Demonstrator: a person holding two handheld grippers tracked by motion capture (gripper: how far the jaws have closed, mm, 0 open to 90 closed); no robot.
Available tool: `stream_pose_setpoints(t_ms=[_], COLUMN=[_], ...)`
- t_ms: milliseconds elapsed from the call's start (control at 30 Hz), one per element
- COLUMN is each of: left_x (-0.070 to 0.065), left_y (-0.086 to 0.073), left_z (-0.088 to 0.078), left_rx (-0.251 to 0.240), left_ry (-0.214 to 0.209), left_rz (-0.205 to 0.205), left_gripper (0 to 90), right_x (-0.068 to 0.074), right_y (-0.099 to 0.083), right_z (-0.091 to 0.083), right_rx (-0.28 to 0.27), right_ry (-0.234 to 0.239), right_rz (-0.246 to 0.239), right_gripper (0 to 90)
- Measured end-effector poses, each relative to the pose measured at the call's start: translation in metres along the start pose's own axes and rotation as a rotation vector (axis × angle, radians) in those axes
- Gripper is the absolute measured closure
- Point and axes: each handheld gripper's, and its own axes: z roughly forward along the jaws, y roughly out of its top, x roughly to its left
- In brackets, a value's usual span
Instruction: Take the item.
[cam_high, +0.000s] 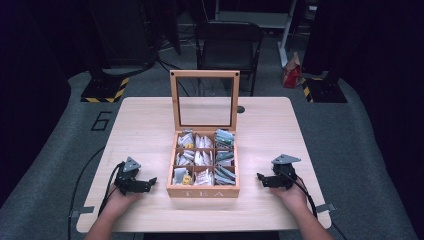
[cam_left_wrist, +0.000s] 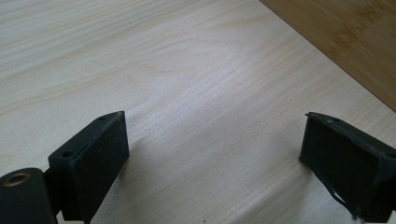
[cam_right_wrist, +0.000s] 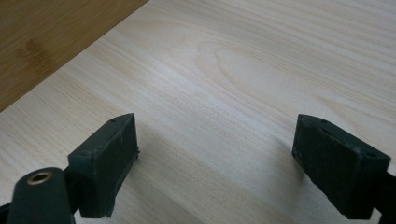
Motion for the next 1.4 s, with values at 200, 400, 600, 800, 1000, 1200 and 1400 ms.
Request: stream_pose_setpoints(t_ms=[200, 400, 600, 800, 1000, 1200, 1400], left_x=[0.0, 0.0, 0.0, 0.0, 0.0, 0.0, 0.0], left_y=[0.0, 0.0, 0.0, 0.0, 0.0, 0.0, 0.0], left_z=[0.0, 0.0, 0.0, -0.001, -0.001, -0.001, -0.002], left_rx=[0.0, -0.002, -0.003, 0.002, 0.004, 0.003, 0.007], left_ry=[0.0, 0.001, 0.001, -0.002, -0.004, -0.003, -0.005], left_rz=[0.001, -0.002, -0.003, -0.001, -0.001, 0.003, 0.007], left_gripper=[7.4, 7.5, 7.4, 7.4, 7.4, 7.4, 7.4], right_x=[0.0, 0.0, -0.001, 0.0, -0.001, 0.003, 0.007], right_y=[0.0, 0.0, -0.001, 0.0, 0.002, 0.008, 0.014], right_z=[0.0, -0.001, -0.004, -0.006, -0.008, -0.016, -0.021], right_rx=[0.0, 0.006, 0.001, 0.005, 0.027, 0.002, -0.013], right_ry=[0.0, 0.007, 0.011, -0.004, 0.001, 0.006, 0.024], right_rz=[0.0, 0.003, -0.004, 0.013, 0.001, 0.002, -0.008], right_gripper=[13.6, 15.2, 23.0, 27.7, 33.5, 36.5, 37.9])
